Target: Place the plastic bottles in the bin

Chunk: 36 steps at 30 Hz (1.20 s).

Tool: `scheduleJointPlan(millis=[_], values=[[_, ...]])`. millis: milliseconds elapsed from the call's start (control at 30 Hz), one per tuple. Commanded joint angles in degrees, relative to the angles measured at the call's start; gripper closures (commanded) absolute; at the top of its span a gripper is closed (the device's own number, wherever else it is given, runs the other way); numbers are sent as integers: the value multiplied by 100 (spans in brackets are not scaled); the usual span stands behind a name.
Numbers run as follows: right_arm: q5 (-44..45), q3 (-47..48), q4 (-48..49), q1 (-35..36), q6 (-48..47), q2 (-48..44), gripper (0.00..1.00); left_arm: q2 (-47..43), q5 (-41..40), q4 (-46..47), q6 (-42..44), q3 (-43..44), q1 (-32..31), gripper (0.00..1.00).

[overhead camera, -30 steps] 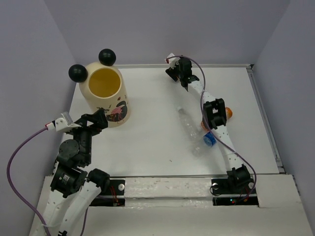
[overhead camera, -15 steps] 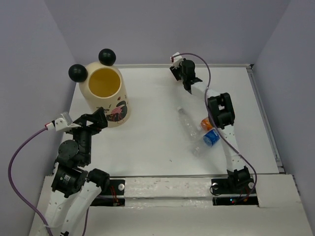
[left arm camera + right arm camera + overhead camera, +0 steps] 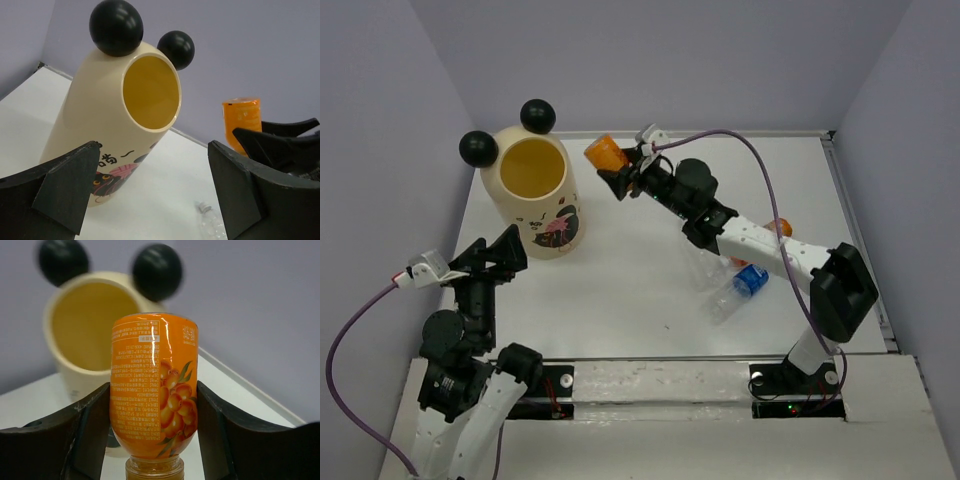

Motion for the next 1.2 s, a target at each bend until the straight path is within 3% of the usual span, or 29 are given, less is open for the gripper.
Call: scheduleJointPlan(millis=[0,133,300,600,933,1033,1167], values=[[-337,-1,1160,684,429,-376,71,-343,-372,18,-88,8,51,1],[-355,743,1364,1238,166,106,71,-467,-505,1,-114,0,51,1],[-267,1589,2102,1309,271,1185,71,-458,-487,18,-123,-9,51,1],[-495,3496,1997,1362,288,2611,71,-396,-329,141,-97,-44,51,1],[-223,3937,2050,1362,69,3324,68,-361,-180,203,-88,-62,7,1],[-47,3972,2085,1362,-10,3447,64,-352,-171,203,-97,-62,-2,1],[129,3885,2146,1362,-80,3544,48,-344,-162,203,-88,-71,-2,1]])
